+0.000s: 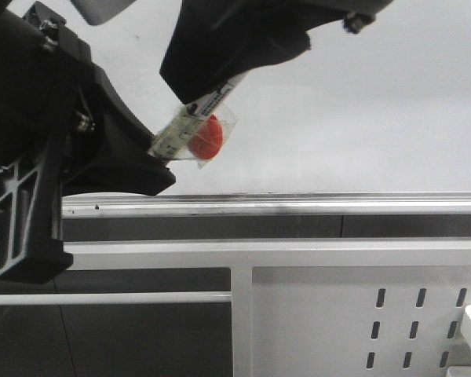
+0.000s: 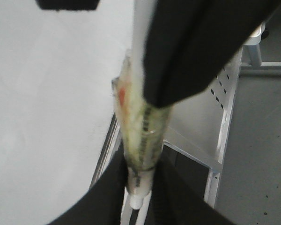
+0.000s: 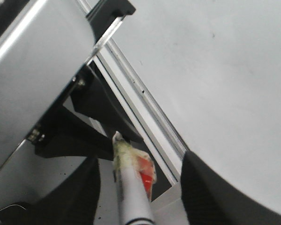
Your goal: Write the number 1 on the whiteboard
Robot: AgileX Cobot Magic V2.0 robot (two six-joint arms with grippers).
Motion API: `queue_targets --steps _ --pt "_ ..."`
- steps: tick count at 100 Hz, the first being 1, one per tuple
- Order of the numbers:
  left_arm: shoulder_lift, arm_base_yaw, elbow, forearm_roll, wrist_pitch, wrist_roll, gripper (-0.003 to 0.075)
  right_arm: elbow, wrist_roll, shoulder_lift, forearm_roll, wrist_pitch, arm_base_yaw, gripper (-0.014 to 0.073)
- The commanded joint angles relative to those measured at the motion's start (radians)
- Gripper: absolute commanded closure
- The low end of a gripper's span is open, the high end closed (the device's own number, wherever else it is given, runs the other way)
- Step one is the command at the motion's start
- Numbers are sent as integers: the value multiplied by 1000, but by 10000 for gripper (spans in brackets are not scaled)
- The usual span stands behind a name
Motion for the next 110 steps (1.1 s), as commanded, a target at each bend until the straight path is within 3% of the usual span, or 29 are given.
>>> queue_targets --steps 1,24,34,59,69,88,110 --pt "-27 -8 -32 -2 -52 -4 740 -36 -11 -16 -16 -61 4 333" --pt "-27 -8 -32 -2 -54 -4 740 -36 -11 -16 -16 -22 4 516" --pt "-27 -8 -32 1 -54 -4 740 -36 -9 -16 -16 -10 4 668" --pt "-27 -8 -32 1 -42 -4 729 -36 -7 -16 -18 -3 4 671" --pt "-32 -8 -32 1 -40 -4 640 -36 -9 -16 -32 -7 4 671" --pt "-79 -8 -32 -78 -65 -13 306 -36 -9 -16 -30 -52 4 671" --pt "-204 -8 -25 -216 23 -13 279 -34 4 -38 -30 -71 2 671"
